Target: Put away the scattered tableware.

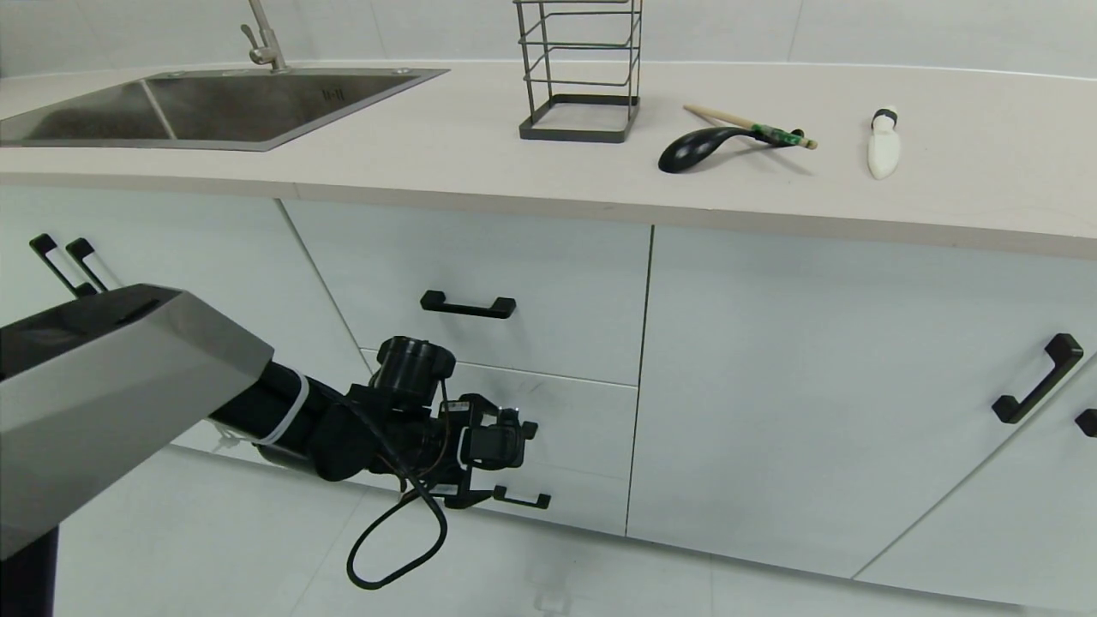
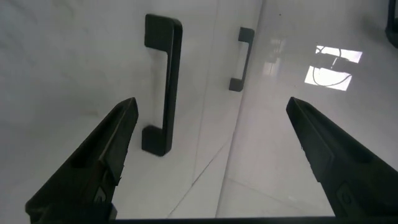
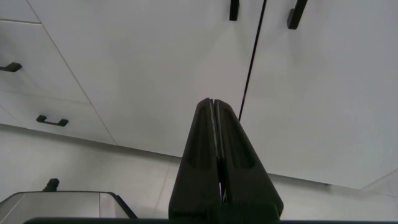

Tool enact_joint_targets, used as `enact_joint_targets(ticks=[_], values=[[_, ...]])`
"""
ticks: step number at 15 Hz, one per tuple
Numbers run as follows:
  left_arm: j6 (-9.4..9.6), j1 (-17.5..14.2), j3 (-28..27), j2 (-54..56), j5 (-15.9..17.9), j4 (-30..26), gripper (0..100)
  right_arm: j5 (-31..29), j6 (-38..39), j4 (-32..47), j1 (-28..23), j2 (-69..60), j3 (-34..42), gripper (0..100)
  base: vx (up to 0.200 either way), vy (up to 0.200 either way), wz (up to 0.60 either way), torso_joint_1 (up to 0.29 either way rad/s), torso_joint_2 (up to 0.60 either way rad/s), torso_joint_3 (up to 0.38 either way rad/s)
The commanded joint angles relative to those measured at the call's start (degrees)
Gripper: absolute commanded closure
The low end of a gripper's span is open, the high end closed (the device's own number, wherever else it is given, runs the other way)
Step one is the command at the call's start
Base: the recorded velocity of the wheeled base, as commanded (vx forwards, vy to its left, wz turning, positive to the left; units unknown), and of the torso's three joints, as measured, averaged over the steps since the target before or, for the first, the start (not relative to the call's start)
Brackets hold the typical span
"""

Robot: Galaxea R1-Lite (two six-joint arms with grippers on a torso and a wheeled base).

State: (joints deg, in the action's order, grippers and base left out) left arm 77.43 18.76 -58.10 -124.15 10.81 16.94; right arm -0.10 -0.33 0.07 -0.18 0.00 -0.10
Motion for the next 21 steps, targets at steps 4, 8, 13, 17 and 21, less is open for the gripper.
enact_joint_targets(ticks=[4, 8, 13, 17, 21], values=[[-1.76, 0.66, -1.40, -2.50, -0.44, 1.95, 0, 0.10, -0.11, -0.07, 0.18, 0.09, 0.01, 100, 0.000, 0.000, 0.00, 0.000, 0.00, 0.000], [-2.90, 0.57, -1.67, -4.17, -0.53, 3.01, 0, 0.10, -0.20, -0.07, 0.18, 0.00, 0.01, 100, 0.000, 0.000, 0.00, 0.000, 0.00, 0.000], [-2.64, 0.84, -1.14, -5.40, -0.79, 3.01, 0, 0.10, -0.20, -0.16, 0.18, 0.00, 0.01, 100, 0.000, 0.000, 0.00, 0.000, 0.00, 0.000], [-2.29, 1.19, 1.32, -6.19, -0.79, 3.62, 0, 0.10, -0.11, -0.07, 0.18, 0.00, 0.01, 100, 0.000, 0.000, 0.00, 0.000, 0.00, 0.000], [-2.46, 1.19, 4.75, -5.31, -0.53, 6.26, 0, 0.10, -0.20, -0.16, 0.18, 0.00, 0.01, 100, 0.000, 0.000, 0.00, 0.000, 0.00, 0.000]])
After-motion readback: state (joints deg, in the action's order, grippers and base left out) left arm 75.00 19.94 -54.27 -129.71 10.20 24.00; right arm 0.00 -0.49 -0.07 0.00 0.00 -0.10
